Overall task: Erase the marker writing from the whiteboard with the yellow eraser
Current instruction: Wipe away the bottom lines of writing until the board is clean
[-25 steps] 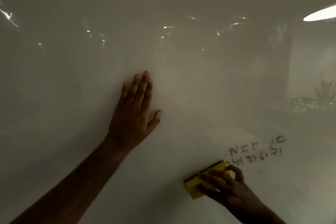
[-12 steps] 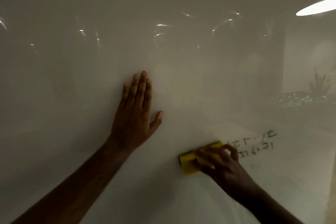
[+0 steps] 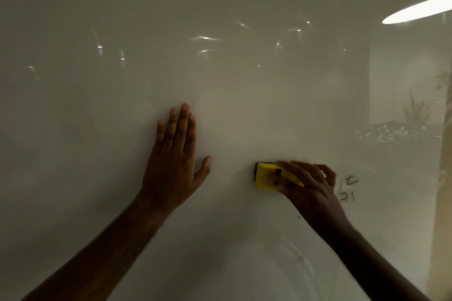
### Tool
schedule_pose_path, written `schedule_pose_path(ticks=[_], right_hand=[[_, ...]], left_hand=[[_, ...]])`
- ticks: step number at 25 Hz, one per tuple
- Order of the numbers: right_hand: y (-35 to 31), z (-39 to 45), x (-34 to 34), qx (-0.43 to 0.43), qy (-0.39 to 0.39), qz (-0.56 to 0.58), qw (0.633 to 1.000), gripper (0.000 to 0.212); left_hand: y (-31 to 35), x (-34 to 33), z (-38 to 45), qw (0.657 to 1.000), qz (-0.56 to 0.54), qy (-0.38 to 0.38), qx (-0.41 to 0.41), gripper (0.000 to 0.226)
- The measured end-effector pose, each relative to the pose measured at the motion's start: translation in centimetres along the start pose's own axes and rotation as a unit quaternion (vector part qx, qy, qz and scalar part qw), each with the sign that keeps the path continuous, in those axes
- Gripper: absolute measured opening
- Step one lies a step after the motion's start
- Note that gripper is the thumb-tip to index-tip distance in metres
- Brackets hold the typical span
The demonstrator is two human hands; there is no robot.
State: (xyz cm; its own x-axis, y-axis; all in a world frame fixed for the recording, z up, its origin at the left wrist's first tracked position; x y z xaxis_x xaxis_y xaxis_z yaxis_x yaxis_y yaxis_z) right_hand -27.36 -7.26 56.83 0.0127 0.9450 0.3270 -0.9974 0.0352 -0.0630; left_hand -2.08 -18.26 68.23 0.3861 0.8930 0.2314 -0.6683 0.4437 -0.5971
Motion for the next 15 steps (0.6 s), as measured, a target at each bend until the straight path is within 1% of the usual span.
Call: schedule_pose_path(ticks=[2,5,6,8,10,11,13,14,15], right_hand=[[-0.7,-2.0,-1.1,0.032,-0.008,0.006,0.999,0.031],[-0.3,-9.1,-3.7,0.117,-0.075,-0.028,0.990,0.039],[0.6,-10.6,-4.0,0.127,-0.090,-0.046,0.987,0.041],[2.4,-11.0,-3.7,0.128,-0.102,-0.065,0.984,0.041],[3.4,-9.4,-2.9,0.105,-0.101,-0.057,0.988,0.038],[3.7,-8.0,-2.3,0.083,-0.085,-0.044,0.992,0.035],[4.6,-4.5,-0.9,-0.006,-0.035,-0.011,0.999,0.031],[5.3,-3.1,-0.5,-0.063,-0.015,0.007,0.998,0.031],[5.5,-2.2,-0.4,-0.101,0.001,0.023,0.995,0.031]], left_hand=[[0.2,-0.1,0.1,1.000,-0.002,0.000,-0.003,0.092],[0.3,-0.3,0.1,1.000,-0.003,-0.002,-0.003,0.092],[0.4,-0.3,0.1,1.000,-0.002,-0.002,-0.001,0.092],[0.4,-0.3,0.0,1.000,-0.004,-0.002,0.001,0.092],[0.6,-0.3,0.1,1.000,-0.006,-0.002,0.000,0.092],[0.7,-0.3,0.2,1.000,-0.008,-0.002,-0.002,0.092],[0.8,-0.3,0.3,1.000,-0.006,-0.003,-0.003,0.092],[0.9,-0.3,0.3,1.000,-0.006,-0.003,-0.002,0.092],[1.0,-0.3,0.3,1.000,-0.006,-0.003,0.000,0.092]])
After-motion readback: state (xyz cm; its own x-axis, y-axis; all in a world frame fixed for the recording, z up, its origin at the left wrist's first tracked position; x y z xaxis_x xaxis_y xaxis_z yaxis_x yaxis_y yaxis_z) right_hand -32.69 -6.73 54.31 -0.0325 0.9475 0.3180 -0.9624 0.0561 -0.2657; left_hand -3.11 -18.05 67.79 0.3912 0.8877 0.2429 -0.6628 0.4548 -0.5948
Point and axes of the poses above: each hand's wrist, its own z-axis towards the middle knuckle, its own x-axis out of the back of the hand, y = z × x, the point moved 9 cm from there along z, towards the middle knuckle, and after that the axes turned 13 degrees about -x, right-handed, at the moved point
